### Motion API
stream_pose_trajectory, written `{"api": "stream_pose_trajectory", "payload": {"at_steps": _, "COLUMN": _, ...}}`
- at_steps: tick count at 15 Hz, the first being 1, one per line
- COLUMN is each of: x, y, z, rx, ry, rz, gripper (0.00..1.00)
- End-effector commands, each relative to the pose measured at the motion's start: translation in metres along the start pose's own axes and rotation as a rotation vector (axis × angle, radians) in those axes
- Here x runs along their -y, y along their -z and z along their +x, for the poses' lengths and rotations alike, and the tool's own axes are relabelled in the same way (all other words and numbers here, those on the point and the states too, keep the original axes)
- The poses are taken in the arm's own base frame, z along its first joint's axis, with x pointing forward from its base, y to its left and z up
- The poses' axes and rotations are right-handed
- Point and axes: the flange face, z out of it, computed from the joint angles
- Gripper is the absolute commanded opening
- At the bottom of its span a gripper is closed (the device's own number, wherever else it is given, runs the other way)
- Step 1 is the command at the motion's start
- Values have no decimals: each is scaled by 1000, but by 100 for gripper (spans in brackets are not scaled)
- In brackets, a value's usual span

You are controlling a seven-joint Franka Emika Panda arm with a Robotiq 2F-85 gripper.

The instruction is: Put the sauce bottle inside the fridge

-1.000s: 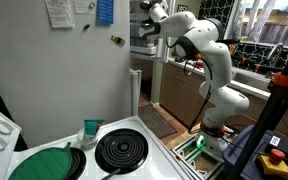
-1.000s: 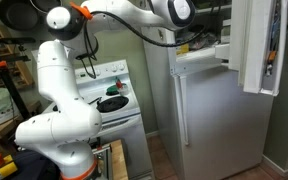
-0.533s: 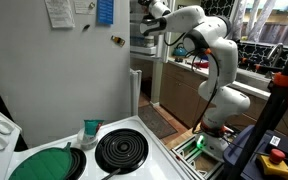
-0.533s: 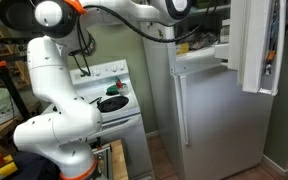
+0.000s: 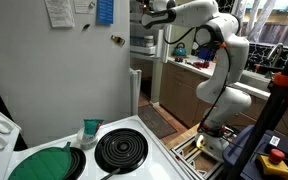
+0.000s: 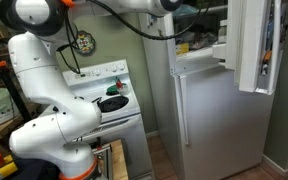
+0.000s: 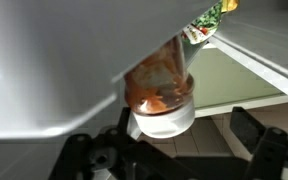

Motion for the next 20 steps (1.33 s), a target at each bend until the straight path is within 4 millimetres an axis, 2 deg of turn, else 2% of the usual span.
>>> {"api": "stream_pose_trajectory", "payload": {"at_steps": 1, "x": 7, "y": 1, "z": 9, "rx": 91, "ry": -42, "rz": 33, "gripper": 100}}
{"api": "stream_pose_trajectory", "payload": {"at_steps": 7, "x": 12, "y": 25, "z": 32, "rx": 219, "ry": -74, "rz": 21, "gripper": 100}}
{"api": "stream_pose_trajectory", "payload": {"at_steps": 12, "x": 11, "y": 65, "z": 50, "rx": 358, "ry": -112, "rz": 72, "gripper": 100}}
{"api": "stream_pose_trajectory", "payload": {"at_steps": 15, "x": 4, "y": 96, "z": 54, "rx": 419, "ry": -120, "rz": 101, "gripper": 100}}
{"api": "stream_pose_trajectory", "payload": {"at_steps": 20, "x": -12, "y": 140, "z": 42, "rx": 503, "ry": -31, "rz": 110, "gripper": 100}}
